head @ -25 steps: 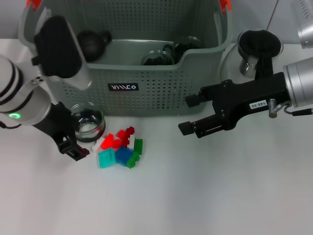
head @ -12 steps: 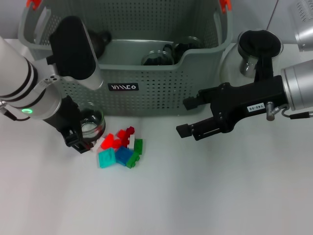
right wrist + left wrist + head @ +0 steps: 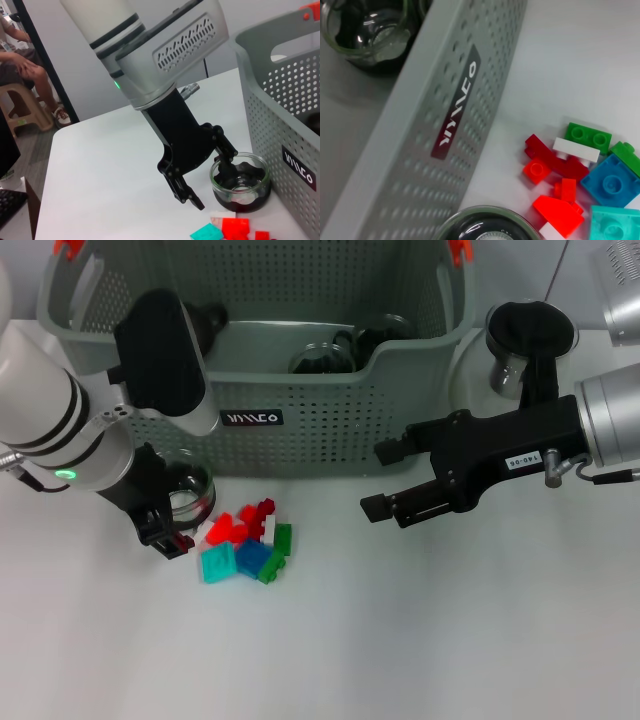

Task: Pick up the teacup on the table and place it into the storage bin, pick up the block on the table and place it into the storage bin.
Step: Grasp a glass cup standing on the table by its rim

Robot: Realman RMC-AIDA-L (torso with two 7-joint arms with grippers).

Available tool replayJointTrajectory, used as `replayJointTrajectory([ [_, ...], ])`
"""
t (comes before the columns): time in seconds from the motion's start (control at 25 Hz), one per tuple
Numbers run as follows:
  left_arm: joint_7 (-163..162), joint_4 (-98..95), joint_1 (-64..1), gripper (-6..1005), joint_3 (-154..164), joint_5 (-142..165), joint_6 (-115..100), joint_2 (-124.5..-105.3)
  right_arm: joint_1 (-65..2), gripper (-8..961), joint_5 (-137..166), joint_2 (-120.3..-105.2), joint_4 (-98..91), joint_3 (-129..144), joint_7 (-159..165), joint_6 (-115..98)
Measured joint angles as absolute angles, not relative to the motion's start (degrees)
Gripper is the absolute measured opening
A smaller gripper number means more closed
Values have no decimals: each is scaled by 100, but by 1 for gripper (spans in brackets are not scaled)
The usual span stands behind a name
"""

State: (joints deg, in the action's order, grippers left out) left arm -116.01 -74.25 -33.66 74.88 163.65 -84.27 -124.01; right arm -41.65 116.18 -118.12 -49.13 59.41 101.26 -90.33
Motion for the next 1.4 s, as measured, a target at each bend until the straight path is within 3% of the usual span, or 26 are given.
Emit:
replayJointTrajectory([
  [1.4, -11531, -7320, -3441, 750, 7845, 16365, -8871, -12420, -4149, 882, 11619, -11821, -4913, 5923, 10086, -8972],
])
